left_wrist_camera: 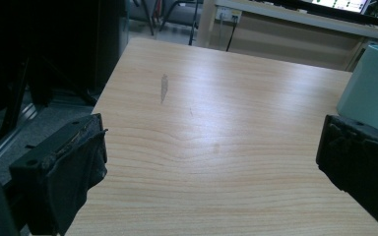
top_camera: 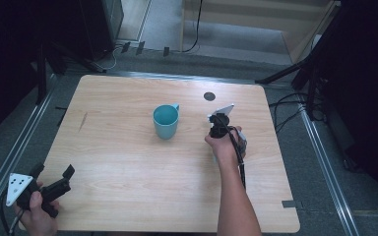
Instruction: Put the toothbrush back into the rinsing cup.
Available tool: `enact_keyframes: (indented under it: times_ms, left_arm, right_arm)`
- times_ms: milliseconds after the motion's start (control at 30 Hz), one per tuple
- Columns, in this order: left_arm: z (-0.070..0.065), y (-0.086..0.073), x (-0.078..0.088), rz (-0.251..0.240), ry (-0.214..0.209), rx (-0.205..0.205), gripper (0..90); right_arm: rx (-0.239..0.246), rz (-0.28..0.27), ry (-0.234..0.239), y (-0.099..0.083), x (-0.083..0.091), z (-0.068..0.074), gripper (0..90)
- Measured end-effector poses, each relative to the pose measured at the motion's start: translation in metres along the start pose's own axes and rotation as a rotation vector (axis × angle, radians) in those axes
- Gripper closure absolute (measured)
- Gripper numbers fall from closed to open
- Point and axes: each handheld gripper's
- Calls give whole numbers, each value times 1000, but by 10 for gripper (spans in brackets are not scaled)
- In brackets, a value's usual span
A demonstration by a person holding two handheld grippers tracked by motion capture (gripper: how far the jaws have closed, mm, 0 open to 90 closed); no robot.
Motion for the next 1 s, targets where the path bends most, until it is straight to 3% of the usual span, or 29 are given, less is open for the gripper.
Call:
enact_keyframes:
  times_ms: [100, 133, 233, 267, 300, 333, 367, 433, 533, 600, 633, 733, 767, 800, 900, 933, 1000]
  left_arm:
    - [0, 0, 0, 0, 0, -2, 0]
    - [0, 0, 0, 0, 0, -1, 0]
    - [0, 0, 0, 0, 0, 0, 0]
    - [0, 0, 0, 0, 0, 0, 0]
    - [0, 0, 0, 0, 0, 1, 0]
    - [0, 0, 0, 0, -1, 1, 0]
    - [0, 0, 0, 0, 0, 1, 0]
    - [0, 0, 0, 1, 0, 1, 0]
    - [0, 0, 0, 2, 2, 0, 0]
    - [0, 0, 0, 3, 2, 0, 0]
    - [0, 0, 0, 3, 2, 0, 0]
    - [0, 0, 0, 3, 2, 1, 0]
    - [0, 0, 0, 3, 2, 1, 0]
    - [0, 0, 0, 3, 3, 0, 0]
    - [0, 0, 0, 1, 2, 3, 0]
    - [0, 0, 0, 1, 2, 3, 0]
    - [0, 0, 0, 2, 3, 2, 0]
  right_arm:
    - [0, -63, 24, -2, 7, -3, 850]
    - [15, -121, 21, -3, 13, -5, 850]
    - [21, -163, 21, -3, 17, -6, 850]
    - [15, -206, 42, -4, 21, -7, 850]
    - [15, -206, 42, -4, 21, -7, 850]
    - [16, -250, 61, -5, 25, -7, 850]
    - [16, -250, 61, -5, 25, -7, 850]
    - [24, -311, 74, -6, 30, -6, 850]
    - [26, -340, 80, -7, 32, -5, 850]
    - [35, -412, 98, -8, 37, -4, 850]
    - [35, -412, 98, -8, 37, -4, 850]
    - [45, -504, 101, -10, 42, -2, 850]
    - [45, -504, 101, -10, 42, -2, 850]
    - [73, -554, 112, -10, 46, -1, 850]
    - [91, -600, 114, -10, 49, 1, 850]
    - [100, -655, 121, -12, 53, 2, 850]
    - [78, -703, 168, -13, 57, 4, 850]
Point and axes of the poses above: each handheld gripper's, and its own axes: x roughly backward along the jaws, y roughly out of its top, z roughly to its left, and after that the axes turned 15 degrees about z, right-handed
